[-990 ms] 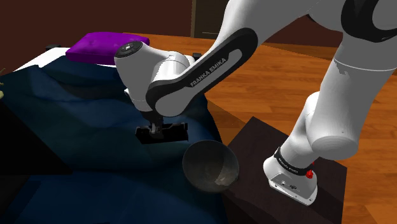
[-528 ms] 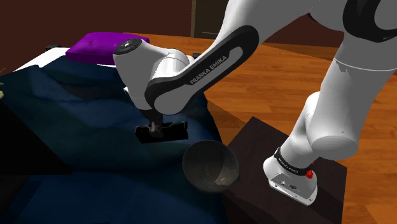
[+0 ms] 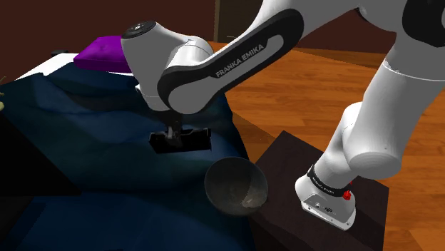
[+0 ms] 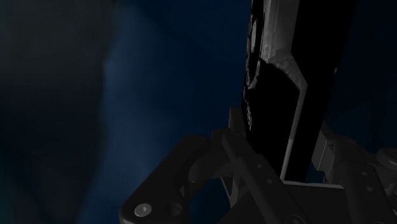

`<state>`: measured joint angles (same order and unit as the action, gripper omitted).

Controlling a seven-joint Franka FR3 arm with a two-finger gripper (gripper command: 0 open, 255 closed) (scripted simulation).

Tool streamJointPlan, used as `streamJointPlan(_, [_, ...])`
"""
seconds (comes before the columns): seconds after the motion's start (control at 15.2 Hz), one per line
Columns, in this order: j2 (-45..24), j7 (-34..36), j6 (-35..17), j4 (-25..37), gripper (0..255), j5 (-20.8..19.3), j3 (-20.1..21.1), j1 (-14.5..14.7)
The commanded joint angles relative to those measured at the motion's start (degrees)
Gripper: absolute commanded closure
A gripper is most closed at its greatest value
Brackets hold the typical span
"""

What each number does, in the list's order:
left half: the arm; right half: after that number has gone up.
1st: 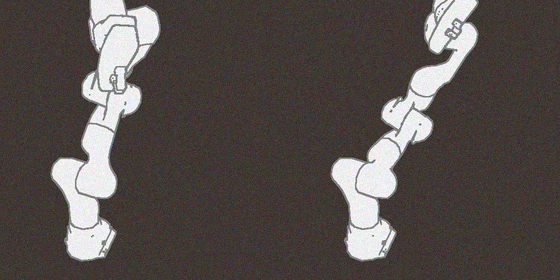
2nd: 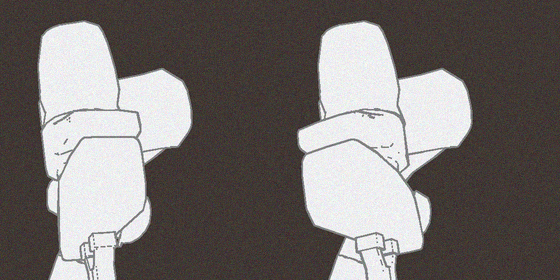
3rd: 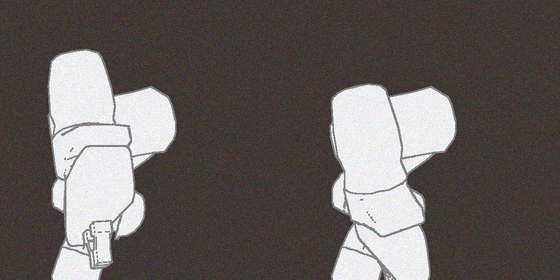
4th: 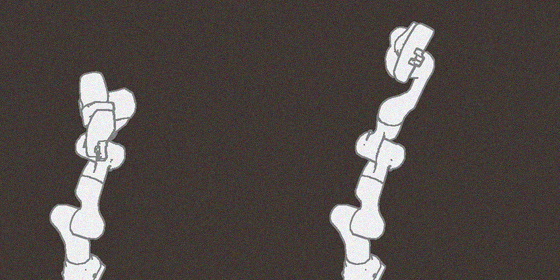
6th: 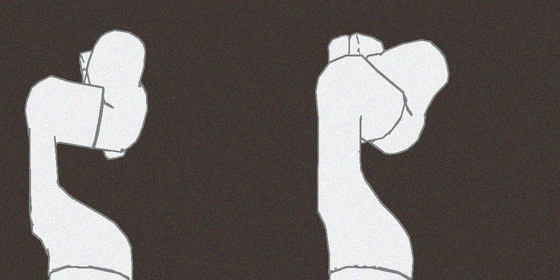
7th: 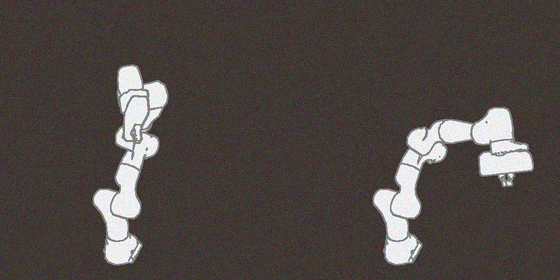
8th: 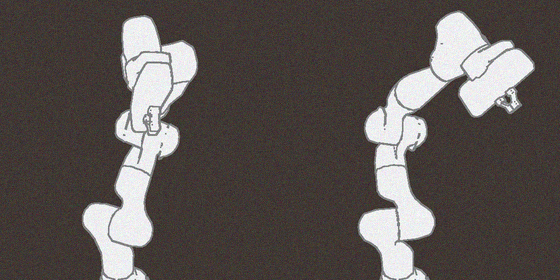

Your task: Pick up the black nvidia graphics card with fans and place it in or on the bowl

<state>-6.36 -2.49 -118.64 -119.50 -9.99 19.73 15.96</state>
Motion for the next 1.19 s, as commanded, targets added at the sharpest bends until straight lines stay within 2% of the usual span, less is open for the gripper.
streamJointPlan(0.0, [0.77, -0.37, 1.46, 0.79, 255, 0.43, 0.08, -0.02])
streamJointPlan(1.12, [5.30, -3.03, 13.65, 8.94, 255, 2.77, 0.19, -0.18])
